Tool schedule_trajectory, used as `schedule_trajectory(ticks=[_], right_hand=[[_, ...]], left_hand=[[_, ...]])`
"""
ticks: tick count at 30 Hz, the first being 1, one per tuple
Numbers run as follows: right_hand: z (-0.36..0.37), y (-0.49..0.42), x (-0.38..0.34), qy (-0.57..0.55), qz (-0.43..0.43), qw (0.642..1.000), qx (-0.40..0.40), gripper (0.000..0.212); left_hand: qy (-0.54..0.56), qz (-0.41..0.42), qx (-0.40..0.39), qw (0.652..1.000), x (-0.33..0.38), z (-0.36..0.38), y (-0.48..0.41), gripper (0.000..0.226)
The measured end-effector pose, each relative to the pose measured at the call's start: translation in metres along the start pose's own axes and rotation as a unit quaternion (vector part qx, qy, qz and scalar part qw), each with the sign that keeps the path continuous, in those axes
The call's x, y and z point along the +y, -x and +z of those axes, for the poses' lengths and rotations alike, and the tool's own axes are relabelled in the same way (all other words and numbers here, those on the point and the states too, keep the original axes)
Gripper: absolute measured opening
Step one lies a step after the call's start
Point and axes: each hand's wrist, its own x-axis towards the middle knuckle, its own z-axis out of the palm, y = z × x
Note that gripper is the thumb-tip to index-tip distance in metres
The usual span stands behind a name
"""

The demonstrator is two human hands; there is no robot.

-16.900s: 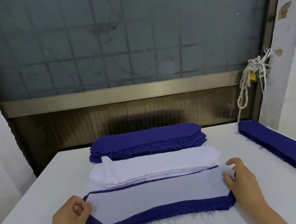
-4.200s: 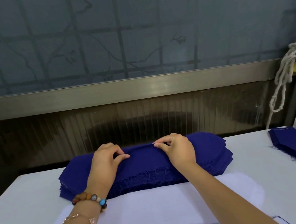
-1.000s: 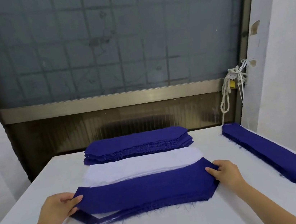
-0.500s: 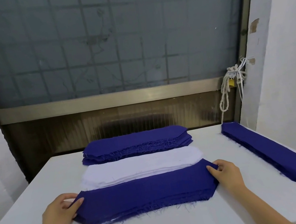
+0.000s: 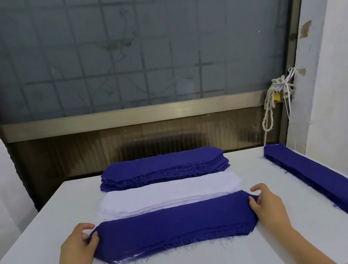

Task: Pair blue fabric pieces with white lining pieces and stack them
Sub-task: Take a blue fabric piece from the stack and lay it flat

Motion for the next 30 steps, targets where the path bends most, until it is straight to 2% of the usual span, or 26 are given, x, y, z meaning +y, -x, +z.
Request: schedule_trajectory(ticks=[2,8,11,15,18,21,23,25,30], right_hand=[[0.001,0.001,0.000,0.014,-0.008,1.000,0.009,0.009],[0.004,0.002,0.002,0.040,-0.016,0.999,0.029,0.018],[0.001,0.003,-0.003,0.036,-0.025,0.998,0.046,0.016],[0.000,0.012,-0.017,0.125,-0.152,0.976,0.091,0.014],[0.008,0.019,-0.032,0.108,-0.242,0.964,0.006,0.017],[0.019,0.024,-0.048,0.097,-0.302,0.944,-0.092,0.022],[0.027,0.028,-0.056,0.110,-0.327,0.927,-0.145,0.026],[0.033,0.031,-0.056,0.132,-0.321,0.922,-0.172,0.028],[0.024,0.031,-0.039,0.072,-0.246,0.958,-0.128,0.025]], left_hand=[[-0.016,0.008,0.001,1.000,0.000,0.000,0.001,0.011],[-0.042,0.012,-0.002,0.999,-0.001,0.001,0.001,0.012],[-0.083,0.005,0.012,0.996,0.003,0.001,0.003,0.019],[-0.166,0.070,0.056,0.982,0.027,0.003,0.010,0.023],[-0.134,0.160,-0.015,0.978,0.055,0.017,0.018,0.025],[-0.107,0.275,-0.116,0.949,0.075,0.033,0.029,0.027],[-0.094,0.319,-0.185,0.925,0.082,0.045,0.036,0.034],[-0.123,0.320,-0.228,0.911,0.081,0.056,0.038,0.043],[-0.252,0.259,-0.257,0.896,0.066,0.064,0.027,0.053]])
